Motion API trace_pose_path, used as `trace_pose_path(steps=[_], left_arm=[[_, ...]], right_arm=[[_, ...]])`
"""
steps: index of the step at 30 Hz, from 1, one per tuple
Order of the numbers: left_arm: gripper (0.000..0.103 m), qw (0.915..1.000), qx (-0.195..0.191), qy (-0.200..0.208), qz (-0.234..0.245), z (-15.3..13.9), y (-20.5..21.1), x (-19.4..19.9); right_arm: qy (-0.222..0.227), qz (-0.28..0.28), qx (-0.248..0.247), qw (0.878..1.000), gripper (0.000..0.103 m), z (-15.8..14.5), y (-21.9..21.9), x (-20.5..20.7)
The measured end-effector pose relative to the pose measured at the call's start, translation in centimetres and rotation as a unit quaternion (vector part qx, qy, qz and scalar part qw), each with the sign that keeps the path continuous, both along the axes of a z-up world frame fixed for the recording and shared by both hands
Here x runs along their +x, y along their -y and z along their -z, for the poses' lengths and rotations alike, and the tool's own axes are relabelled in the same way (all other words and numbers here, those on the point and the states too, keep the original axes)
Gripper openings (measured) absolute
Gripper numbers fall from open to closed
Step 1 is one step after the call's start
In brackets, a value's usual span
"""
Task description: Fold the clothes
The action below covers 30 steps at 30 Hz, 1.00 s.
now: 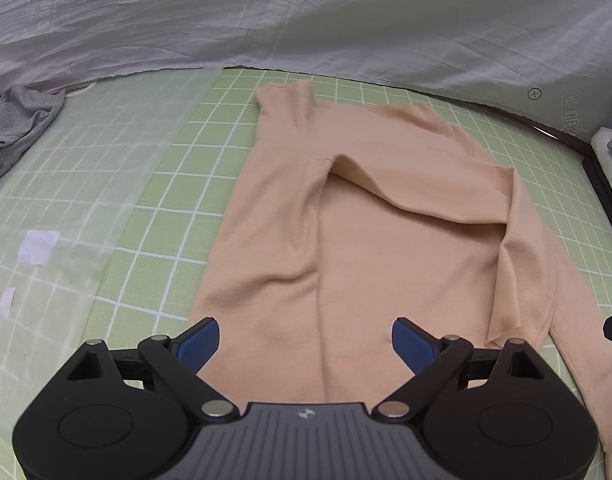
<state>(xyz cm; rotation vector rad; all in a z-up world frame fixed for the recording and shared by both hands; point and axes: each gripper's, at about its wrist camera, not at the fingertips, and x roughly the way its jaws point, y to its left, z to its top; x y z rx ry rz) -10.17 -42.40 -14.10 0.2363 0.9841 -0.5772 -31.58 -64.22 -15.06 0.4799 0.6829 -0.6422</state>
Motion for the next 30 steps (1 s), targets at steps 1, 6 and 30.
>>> trace_pose_path(steps=[1, 6, 30], left_arm=[[0.093, 0.9999, -0.002, 0.002, 0.011, 0.0, 1.0, -0.2], [0.093, 0.9979, -0.014, 0.000, 0.063, 0.2, 6.3, -0.5], [0.003, 0.9810, -0.083, -0.082, 0.155, 2.1, 8.5, -3.4]], right_arm=[[-0.003, 0.010, -0.002, 1.000, 0.103, 0.2, 0.6, -0.4], [-0.025, 0.055, -0.015, 0.998, 0.103, 1.3, 3.6, -2.2], [-0.046, 0.025, 0.039, 0.998, 0.103, 2.5, 3.9, -1.7]])
